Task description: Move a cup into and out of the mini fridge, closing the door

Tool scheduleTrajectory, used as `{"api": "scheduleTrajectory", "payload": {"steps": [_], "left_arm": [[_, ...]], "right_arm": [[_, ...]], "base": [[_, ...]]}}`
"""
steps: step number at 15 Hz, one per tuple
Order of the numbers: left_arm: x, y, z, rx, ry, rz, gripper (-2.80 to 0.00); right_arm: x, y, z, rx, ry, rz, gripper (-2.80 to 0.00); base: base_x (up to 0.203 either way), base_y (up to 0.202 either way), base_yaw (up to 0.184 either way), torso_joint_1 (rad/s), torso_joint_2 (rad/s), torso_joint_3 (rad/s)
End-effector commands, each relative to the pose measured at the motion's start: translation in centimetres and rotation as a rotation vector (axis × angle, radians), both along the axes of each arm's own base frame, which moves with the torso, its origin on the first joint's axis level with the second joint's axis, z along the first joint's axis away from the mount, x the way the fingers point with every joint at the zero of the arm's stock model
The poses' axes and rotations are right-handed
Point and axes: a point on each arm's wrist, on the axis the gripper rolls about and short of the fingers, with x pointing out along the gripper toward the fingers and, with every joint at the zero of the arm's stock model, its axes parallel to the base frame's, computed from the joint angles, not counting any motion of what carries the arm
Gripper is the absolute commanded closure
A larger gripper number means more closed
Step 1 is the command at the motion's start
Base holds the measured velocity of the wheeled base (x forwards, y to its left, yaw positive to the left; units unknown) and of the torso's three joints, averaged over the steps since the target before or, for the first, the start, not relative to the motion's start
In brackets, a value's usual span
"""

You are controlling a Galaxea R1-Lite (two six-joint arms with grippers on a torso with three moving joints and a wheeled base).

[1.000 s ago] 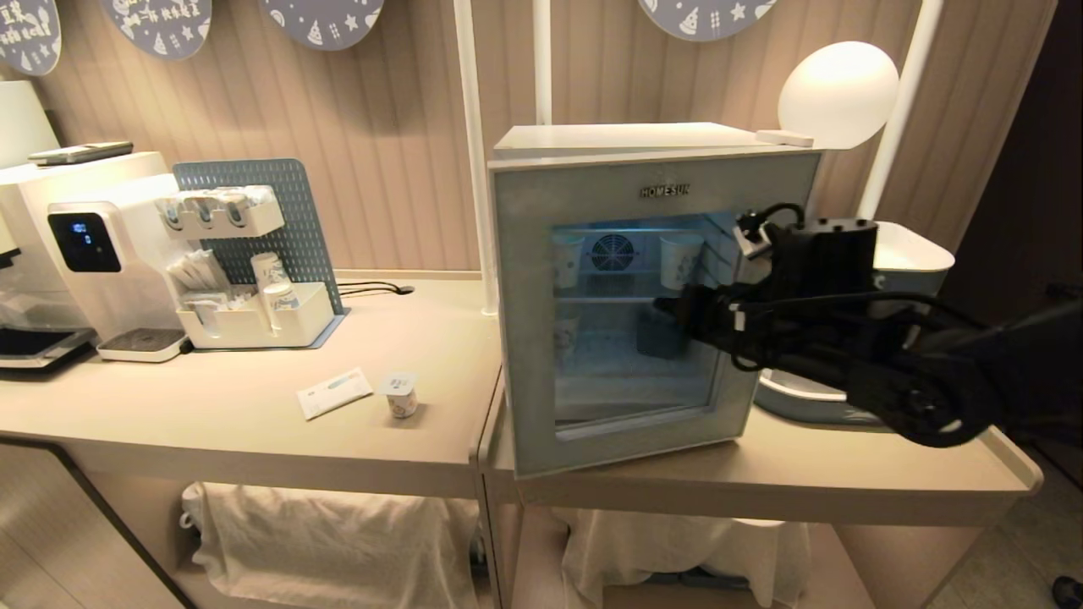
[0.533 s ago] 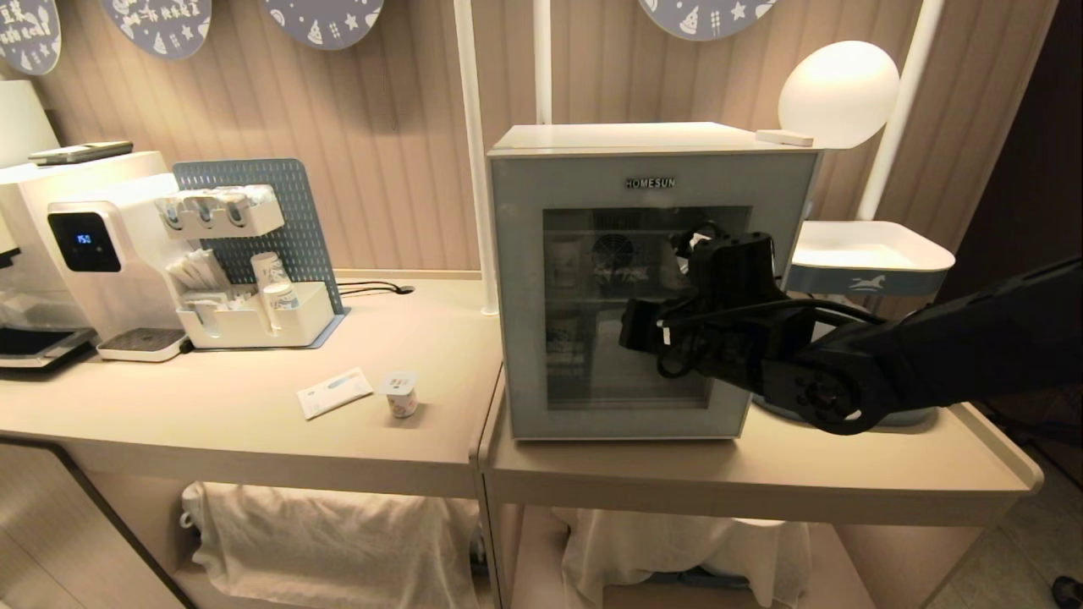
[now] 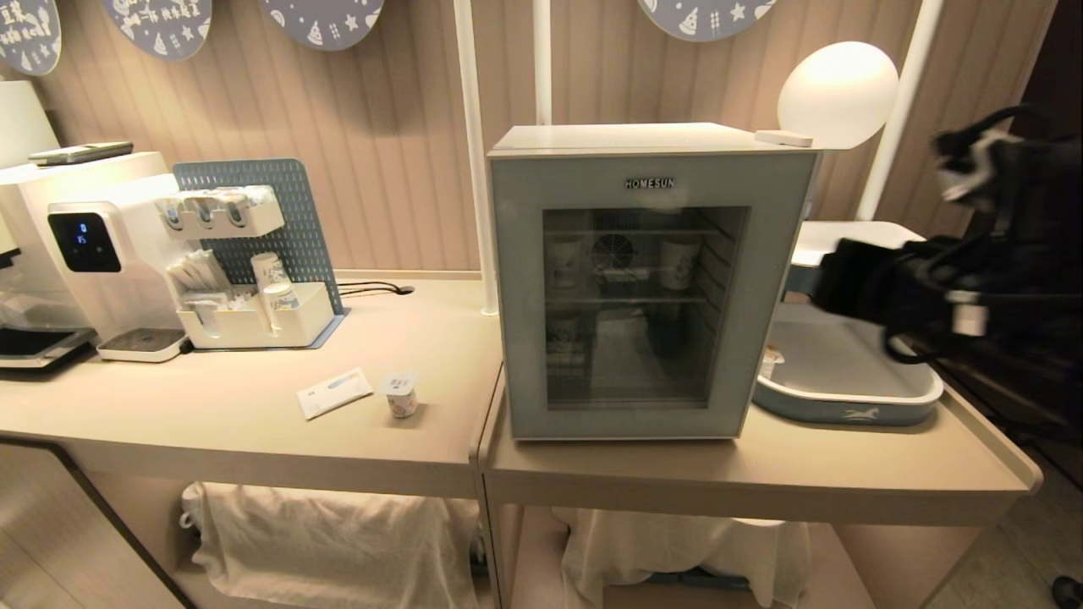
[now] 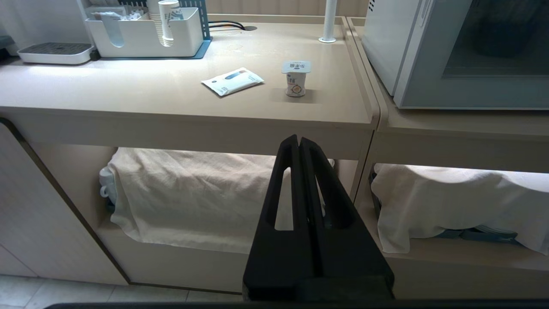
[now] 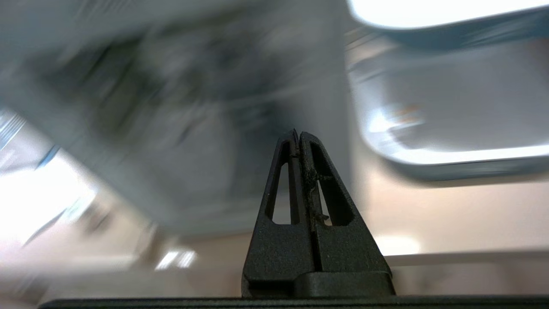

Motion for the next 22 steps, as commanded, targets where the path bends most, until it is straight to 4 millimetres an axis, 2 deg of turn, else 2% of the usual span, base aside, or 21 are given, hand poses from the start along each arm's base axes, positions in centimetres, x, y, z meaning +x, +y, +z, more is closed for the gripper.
{"api": "scheduleTrajectory", "payload": {"steps": [1, 3, 5, 7, 8, 10, 11, 12, 14, 15, 16, 18, 22], "left_arm": [[0.0, 0.0, 0.0, -0.001, 0.002, 0.001, 0.00], [0.0, 0.0, 0.0, -0.001, 0.003, 0.001, 0.00], [0.0, 0.0, 0.0, -0.002, 0.002, 0.001, 0.00], [0.0, 0.0, 0.0, -0.002, 0.002, 0.001, 0.00], [0.0, 0.0, 0.0, -0.004, 0.003, 0.001, 0.00], [0.0, 0.0, 0.0, -0.004, 0.003, 0.001, 0.00], [0.0, 0.0, 0.0, -0.004, 0.003, 0.001, 0.00], [0.0, 0.0, 0.0, -0.004, 0.003, 0.001, 0.00], [0.0, 0.0, 0.0, -0.004, 0.002, 0.001, 0.00], [0.0, 0.0, 0.0, -0.004, 0.003, 0.001, 0.00], [0.0, 0.0, 0.0, -0.004, 0.003, 0.001, 0.00], [0.0, 0.0, 0.0, -0.004, 0.003, 0.002, 0.00], [0.0, 0.0, 0.0, -0.002, 0.003, 0.002, 0.00]], "right_arm": [[-9.4, -7.1, 4.3, 0.070, -0.226, -0.230, 0.00], [-15.2, -10.6, 3.4, 0.039, -0.284, -0.420, 0.00], [-19.6, -12.2, 0.2, -0.007, -0.293, -0.566, 0.00], [-22.2, -12.5, -3.9, -0.072, -0.269, -0.687, 0.00], [-23.3, -12.5, -5.1, -0.087, -0.291, -0.693, 0.00], [-26.0, -12.4, -7.5, -0.112, -0.405, -0.637, 0.00], [-26.8, -12.2, -8.8, -0.131, -0.461, -0.549, 0.00], [-26.6, -11.9, -10.6, -0.164, -0.491, -0.402, 0.00], [-24.9, -11.1, -14.1, -0.223, -0.479, -0.062, 0.00], [-24.4, -10.8, -15.3, -0.231, -0.429, 0.092, 0.00], [-24.2, -10.6, -16.1, -0.237, -0.352, 0.160, 0.00], [-24.0, -10.8, -18.2, -0.246, -0.139, 0.101, 0.00], [-24.0, -10.8, -18.2, -0.228, -0.145, 0.087, 0.00]], "base": [[0.000, 0.000, 0.000, 0.000, 0.00, 0.000], [0.000, 0.000, 0.000, 0.000, 0.00, 0.000], [0.000, 0.000, 0.000, 0.000, 0.00, 0.000], [0.000, 0.000, 0.000, 0.000, 0.00, 0.000], [0.000, 0.000, 0.000, 0.000, 0.00, 0.000], [0.000, 0.000, 0.000, 0.000, 0.00, 0.000], [0.000, 0.000, 0.000, 0.000, 0.00, 0.000], [0.000, 0.000, 0.000, 0.000, 0.00, 0.000], [0.000, 0.000, 0.000, 0.000, 0.00, 0.000], [0.000, 0.000, 0.000, 0.000, 0.00, 0.000], [0.000, 0.000, 0.000, 0.000, 0.00, 0.000], [0.000, 0.000, 0.000, 0.000, 0.00, 0.000], [0.000, 0.000, 0.000, 0.000, 0.00, 0.000]]}}
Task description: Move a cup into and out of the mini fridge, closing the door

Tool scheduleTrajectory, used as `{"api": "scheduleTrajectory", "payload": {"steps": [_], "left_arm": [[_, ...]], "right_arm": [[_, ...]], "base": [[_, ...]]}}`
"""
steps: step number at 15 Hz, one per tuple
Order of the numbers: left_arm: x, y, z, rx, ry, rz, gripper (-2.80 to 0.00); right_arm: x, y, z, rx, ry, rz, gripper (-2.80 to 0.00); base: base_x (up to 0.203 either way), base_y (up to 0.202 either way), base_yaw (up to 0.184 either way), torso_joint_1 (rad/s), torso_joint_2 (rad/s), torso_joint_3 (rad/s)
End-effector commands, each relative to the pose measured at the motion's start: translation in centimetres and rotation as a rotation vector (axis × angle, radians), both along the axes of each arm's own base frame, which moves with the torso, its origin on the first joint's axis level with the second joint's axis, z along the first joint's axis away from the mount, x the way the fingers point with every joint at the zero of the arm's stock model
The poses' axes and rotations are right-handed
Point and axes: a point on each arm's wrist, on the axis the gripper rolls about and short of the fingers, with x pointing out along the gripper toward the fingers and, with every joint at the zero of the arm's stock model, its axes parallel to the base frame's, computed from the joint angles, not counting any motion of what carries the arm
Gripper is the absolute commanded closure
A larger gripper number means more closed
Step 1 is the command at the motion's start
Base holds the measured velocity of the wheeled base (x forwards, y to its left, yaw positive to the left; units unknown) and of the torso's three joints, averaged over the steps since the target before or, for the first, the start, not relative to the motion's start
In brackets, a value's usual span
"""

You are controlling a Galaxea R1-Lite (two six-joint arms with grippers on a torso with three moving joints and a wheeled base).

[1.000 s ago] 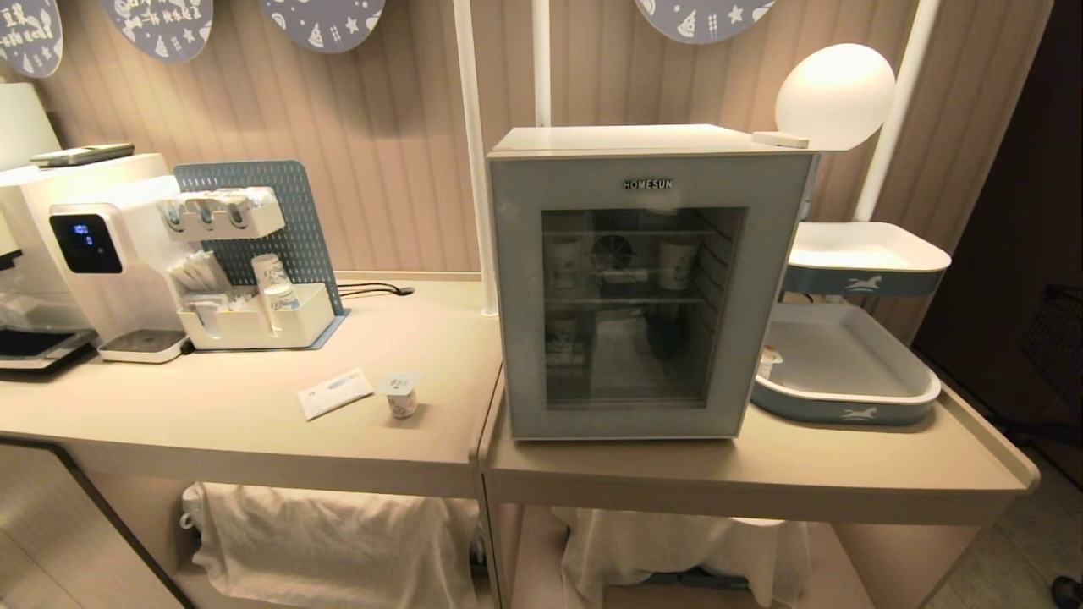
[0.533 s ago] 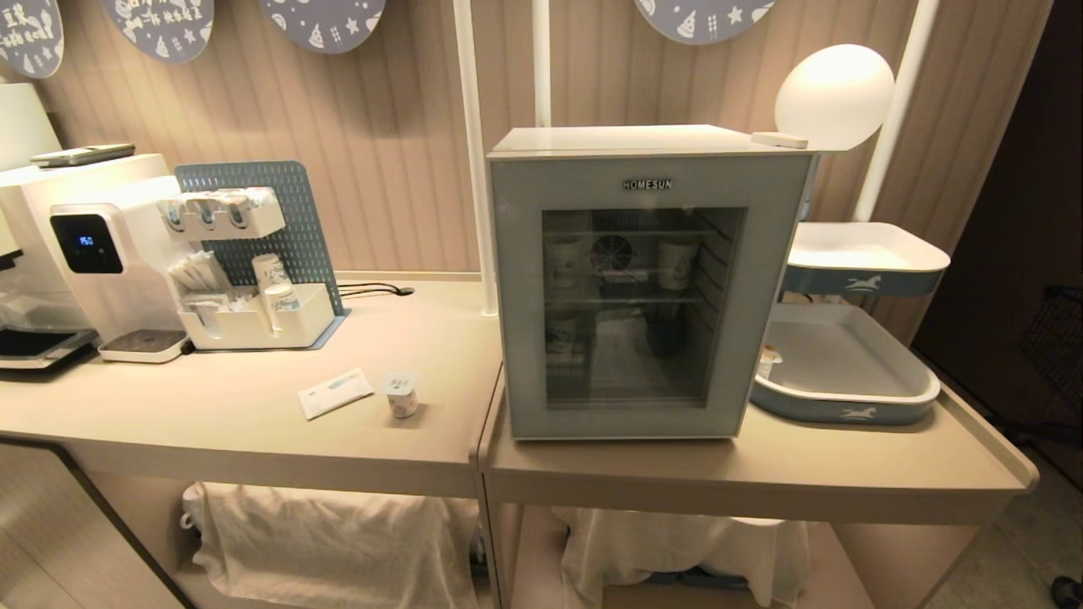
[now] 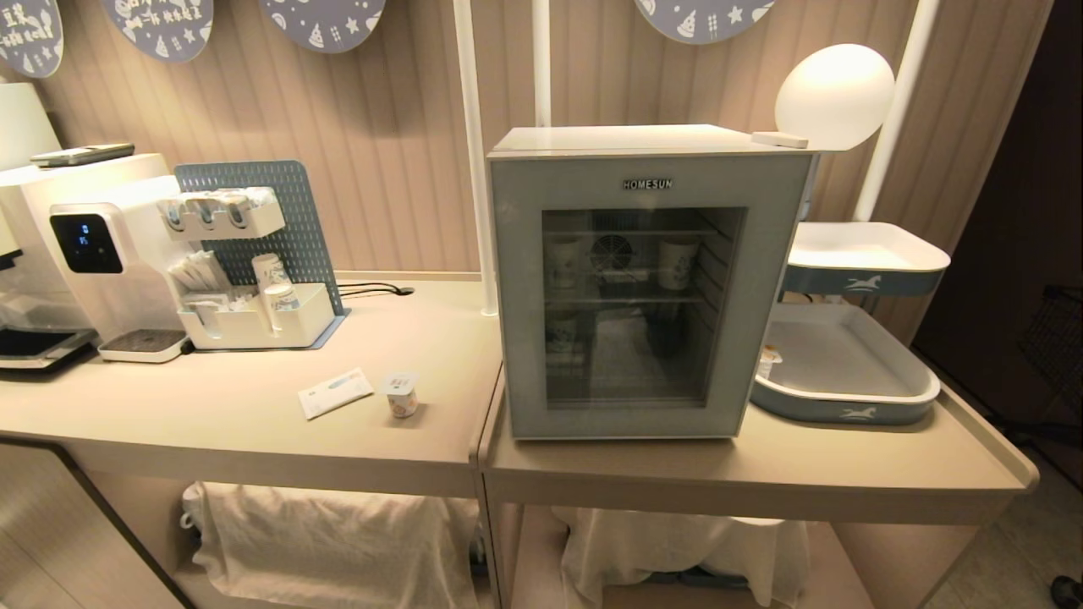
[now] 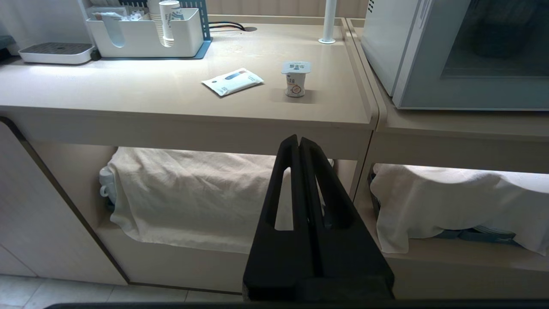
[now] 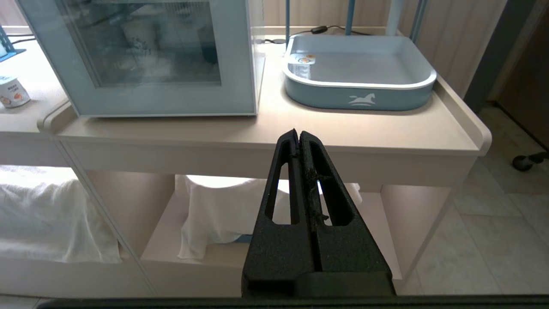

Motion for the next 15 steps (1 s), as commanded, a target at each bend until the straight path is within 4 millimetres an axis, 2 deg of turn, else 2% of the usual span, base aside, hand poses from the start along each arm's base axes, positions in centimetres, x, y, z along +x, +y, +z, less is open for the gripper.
{"api": "scheduleTrajectory", "payload": {"steps": [1, 15], "left_arm": [[0.02, 0.00, -0.04, 0.000, 0.003, 0.000, 0.00], [0.01, 0.00, 0.00, 0.006, 0.002, 0.000, 0.00]], "right_arm": [[0.05, 0.00, -0.01, 0.008, -0.010, -0.004, 0.00], [0.04, -0.01, -0.02, 0.049, -0.010, -0.005, 0.00]], "base": [[0.000, 0.000, 0.000, 0.000, 0.00, 0.000], [0.000, 0.000, 0.000, 0.000, 0.00, 0.000]]}}
